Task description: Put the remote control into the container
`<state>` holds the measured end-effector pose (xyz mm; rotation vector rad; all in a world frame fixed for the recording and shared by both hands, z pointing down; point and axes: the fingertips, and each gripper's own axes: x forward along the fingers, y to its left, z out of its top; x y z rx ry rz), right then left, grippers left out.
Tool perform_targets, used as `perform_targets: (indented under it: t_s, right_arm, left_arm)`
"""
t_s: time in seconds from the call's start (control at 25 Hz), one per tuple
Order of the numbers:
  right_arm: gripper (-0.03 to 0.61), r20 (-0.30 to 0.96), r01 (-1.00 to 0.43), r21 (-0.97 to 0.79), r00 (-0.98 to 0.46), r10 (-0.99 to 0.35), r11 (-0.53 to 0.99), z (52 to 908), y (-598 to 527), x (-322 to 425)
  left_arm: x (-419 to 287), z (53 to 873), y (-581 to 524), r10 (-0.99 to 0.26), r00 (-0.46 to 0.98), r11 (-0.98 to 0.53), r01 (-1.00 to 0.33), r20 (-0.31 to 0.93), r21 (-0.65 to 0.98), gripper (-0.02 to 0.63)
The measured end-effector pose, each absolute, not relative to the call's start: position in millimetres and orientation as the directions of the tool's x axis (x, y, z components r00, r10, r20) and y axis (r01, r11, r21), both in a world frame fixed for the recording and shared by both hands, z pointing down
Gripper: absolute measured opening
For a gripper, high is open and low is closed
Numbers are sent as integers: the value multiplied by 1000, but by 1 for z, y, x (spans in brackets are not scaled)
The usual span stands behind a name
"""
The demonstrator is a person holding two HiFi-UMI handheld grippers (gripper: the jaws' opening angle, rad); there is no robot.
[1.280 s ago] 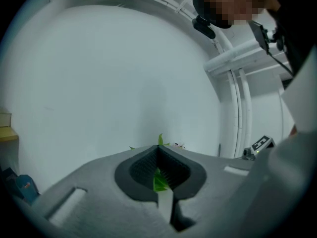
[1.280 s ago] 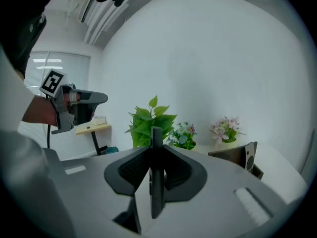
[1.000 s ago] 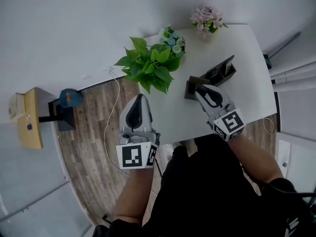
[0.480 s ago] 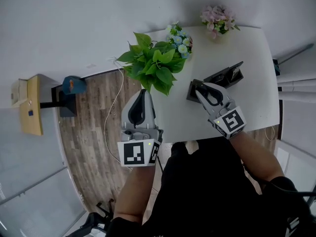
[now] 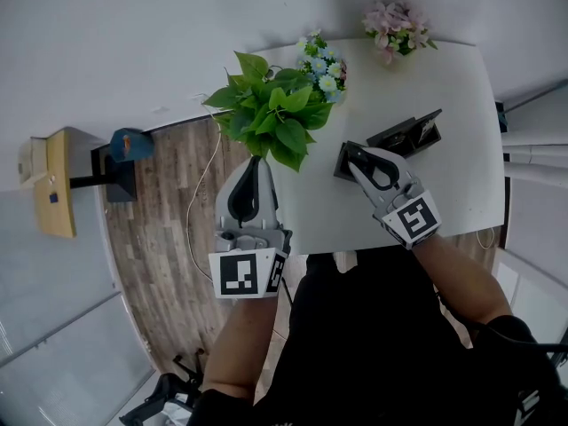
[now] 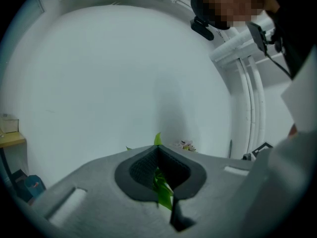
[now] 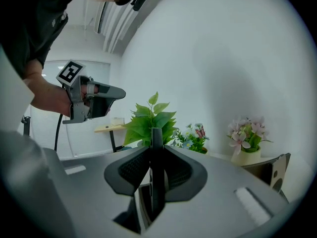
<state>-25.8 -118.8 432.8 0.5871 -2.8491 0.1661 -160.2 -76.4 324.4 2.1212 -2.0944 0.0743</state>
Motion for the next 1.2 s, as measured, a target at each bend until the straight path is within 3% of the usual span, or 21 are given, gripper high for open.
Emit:
perform_targets:
  t_s: [0.6,1.04,1.2]
  right_arm:
    - [64,308,-455,-91,-859,-409,886,468,-117,-13]
    - [66,208,-553,-51,-820,-532,832,394,-134,11]
    - [54,247,-615,-45,-770,-588,787,375,-138,30]
  left_arm:
    - [-162,327,-76,-987,26,-14,-997,156,74,0]
    - [-159,288,-77,-994,66,-60,-996,91,72,0]
    - [-151,271,-76,-994,96,-93,-994,57,64,0]
